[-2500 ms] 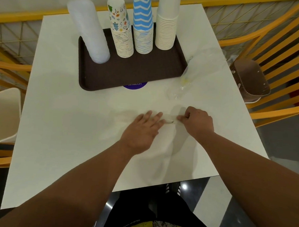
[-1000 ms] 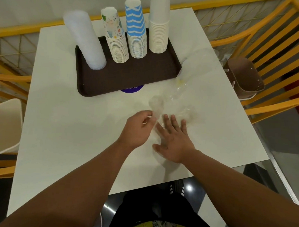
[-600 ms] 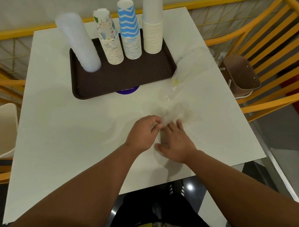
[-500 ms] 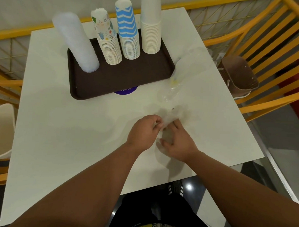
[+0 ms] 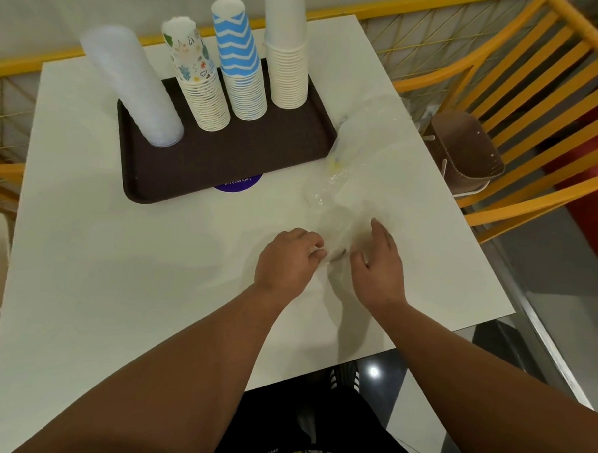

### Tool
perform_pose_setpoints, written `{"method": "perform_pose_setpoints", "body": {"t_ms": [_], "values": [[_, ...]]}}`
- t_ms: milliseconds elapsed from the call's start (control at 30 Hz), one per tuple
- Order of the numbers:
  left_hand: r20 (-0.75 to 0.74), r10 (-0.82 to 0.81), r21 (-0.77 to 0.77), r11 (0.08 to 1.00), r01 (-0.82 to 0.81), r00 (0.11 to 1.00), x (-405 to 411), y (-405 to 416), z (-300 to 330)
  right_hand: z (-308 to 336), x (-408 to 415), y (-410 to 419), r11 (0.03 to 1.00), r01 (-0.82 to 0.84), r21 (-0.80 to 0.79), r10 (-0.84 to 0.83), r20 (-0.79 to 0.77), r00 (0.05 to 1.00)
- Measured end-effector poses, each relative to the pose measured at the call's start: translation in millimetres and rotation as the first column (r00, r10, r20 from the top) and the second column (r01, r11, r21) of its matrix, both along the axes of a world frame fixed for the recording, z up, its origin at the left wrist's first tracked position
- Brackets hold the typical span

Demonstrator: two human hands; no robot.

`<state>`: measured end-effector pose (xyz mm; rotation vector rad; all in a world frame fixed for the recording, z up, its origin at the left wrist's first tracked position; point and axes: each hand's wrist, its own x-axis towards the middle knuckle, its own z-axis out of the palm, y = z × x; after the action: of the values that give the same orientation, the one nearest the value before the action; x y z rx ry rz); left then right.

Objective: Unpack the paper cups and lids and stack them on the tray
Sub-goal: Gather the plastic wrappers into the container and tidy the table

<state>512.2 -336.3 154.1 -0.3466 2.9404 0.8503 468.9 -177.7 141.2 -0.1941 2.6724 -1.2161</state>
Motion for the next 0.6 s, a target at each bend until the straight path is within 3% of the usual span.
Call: {"method": "perform_pose_setpoints", "body": {"t_ms": [233,300,367,400,467,533,600], "values": [[0.04,-0.147,-0.081,0.985,0.15,0.988,-9.7,11.5,0.4,-1.0,-1.9,8.5,1.0,0.002,-0.03,-0.002,-0.015,1.0],[0.053,-0.137,-0.122,0.982,0.142,0.989,-12.1,12.8,-1.6,3.5,-1.0,10.9,0.997,0.031,0.074,-0.018,-0.176,0.984],[0.047,-0.132,-0.155,0.978,0.138,0.99,-13.8,14.5,-3.1,1.9,0.0,11.5,0.973,-0.118,0.196,0.182,-0.346,0.92],[0.055,-0.135,-0.177,0.974,0.143,0.989,-14.3,15.8,-3.1,-1.6,0.0,11.0,0.937,-0.238,0.256,0.317,-0.337,0.886],[0.064,-0.148,-0.174,0.972,0.157,0.987,-14.1,15.8,-2.7,-8.7,-2.7,11.7,0.846,-0.403,0.35,0.482,-0.178,0.858],[0.032,-0.195,-0.064,0.978,0.197,0.98,-8.1,10.1,-0.3,-16.5,-8.5,17.0,0.798,-0.449,0.402,0.516,-0.072,0.853],[-0.008,-0.312,0.018,0.95,0.313,0.95,1.2,0.5,-1.3,-19.3,-13.2,22.3,0.777,-0.459,0.431,0.536,-0.071,0.841]]}}
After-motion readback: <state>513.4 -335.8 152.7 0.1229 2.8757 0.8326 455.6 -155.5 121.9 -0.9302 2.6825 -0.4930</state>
